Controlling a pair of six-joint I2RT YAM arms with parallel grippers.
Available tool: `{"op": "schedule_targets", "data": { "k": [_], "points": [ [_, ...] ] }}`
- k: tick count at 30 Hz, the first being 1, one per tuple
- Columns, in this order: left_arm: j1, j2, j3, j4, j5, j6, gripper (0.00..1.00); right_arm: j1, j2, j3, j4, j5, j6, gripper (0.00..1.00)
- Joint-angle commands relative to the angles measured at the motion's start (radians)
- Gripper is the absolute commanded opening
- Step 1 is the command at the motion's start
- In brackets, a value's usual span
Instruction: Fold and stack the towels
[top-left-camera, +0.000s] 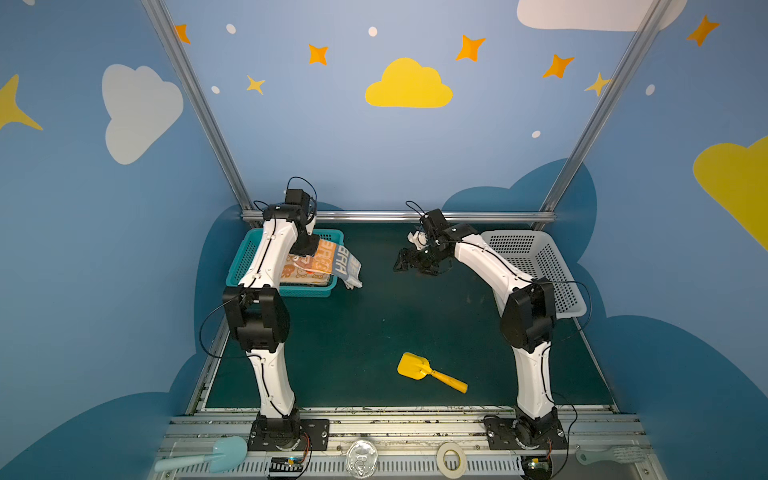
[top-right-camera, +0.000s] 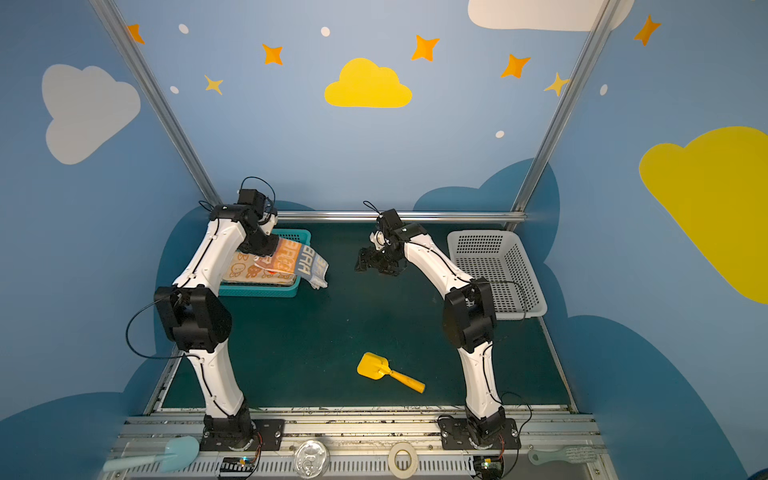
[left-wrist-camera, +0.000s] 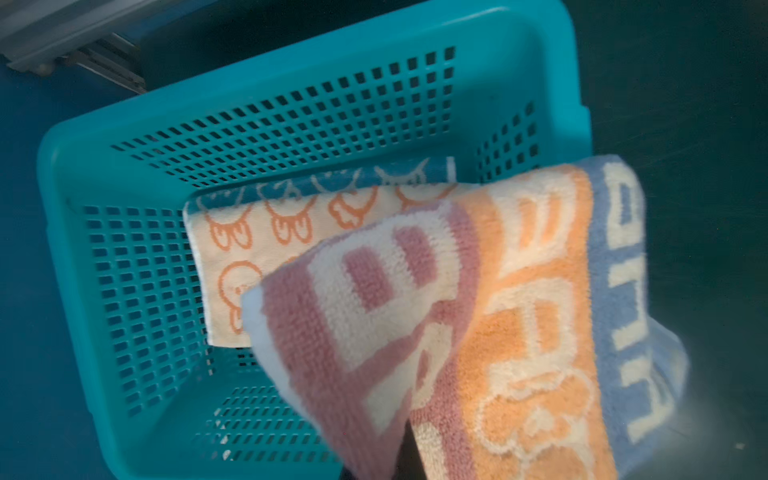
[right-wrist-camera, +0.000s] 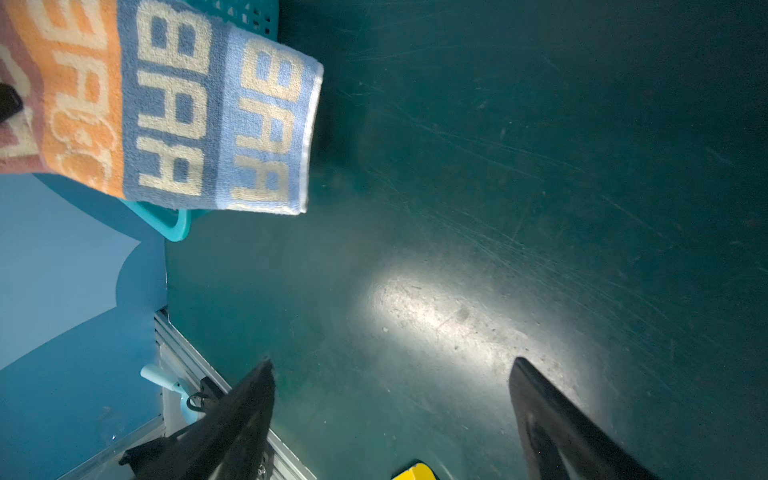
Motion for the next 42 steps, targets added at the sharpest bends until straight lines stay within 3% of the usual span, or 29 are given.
{"op": "schedule_targets", "data": {
  "k": [1, 6, 11, 19, 23, 25, 26, 27, 28, 29, 30, 34, 36, 42],
  "points": [
    [0.054, -0.029, -0.029, 0.119, 0.013, 0.108, 0.03, 0.004, 0.035, 0.047, -0.06, -0.011, -0.023, 0.88],
    [0.132, 0.0, -0.112, 0.259, -0.018, 0.199, 0.03, 0.007, 0.056, 0.05, -0.067, -0.034, -0.025, 0.88],
    [0.203, 0.041, -0.114, 0.303, 0.014, 0.185, 0.03, 0.005, 0.048, 0.041, -0.085, -0.023, -0.039, 0.88],
    [0.217, 0.121, -0.089, 0.33, 0.028, 0.196, 0.03, -0.009, 0.009, -0.004, -0.082, -0.011, -0.036, 0.88],
    [0.222, 0.157, -0.067, 0.317, -0.009, 0.187, 0.05, -0.043, -0.071, -0.081, -0.082, 0.066, -0.021, 0.88],
    [0.222, 0.166, -0.067, 0.317, -0.039, 0.182, 0.13, -0.079, -0.127, -0.127, -0.082, 0.112, -0.014, 0.88],
    [0.222, 0.166, -0.067, 0.321, -0.063, 0.173, 0.24, -0.102, -0.159, -0.146, -0.084, 0.135, -0.014, 0.88],
    [0.222, 0.165, -0.065, 0.327, -0.088, 0.16, 0.38, -0.125, -0.186, -0.157, -0.094, 0.161, -0.015, 0.88],
    [0.22, 0.161, -0.059, 0.33, -0.105, 0.143, 0.58, -0.153, -0.213, -0.165, -0.112, 0.202, -0.016, 0.88],
    [0.217, 0.153, -0.053, 0.329, -0.107, 0.129, 0.83, -0.18, -0.24, -0.172, -0.131, 0.252, -0.017, 0.88],
    [0.213, 0.146, -0.043, 0.329, -0.108, 0.117, 0.99, -0.202, -0.262, -0.179, -0.145, 0.297, -0.021, 0.88],
    [0.159, 0.076, -0.02, 0.343, -0.136, 0.096, 1.0, -0.31, -0.326, -0.232, -0.172, 0.464, -0.066, 0.88],
    [0.106, 0.017, -0.039, 0.37, -0.142, 0.097, 1.0, -0.354, -0.332, -0.258, -0.167, 0.493, -0.091, 0.88],
    [-0.17, -0.213, -0.233, 0.585, -0.149, 0.089, 1.0, -0.4, -0.233, -0.253, -0.188, 0.548, -0.137, 0.87]
  ]
}}
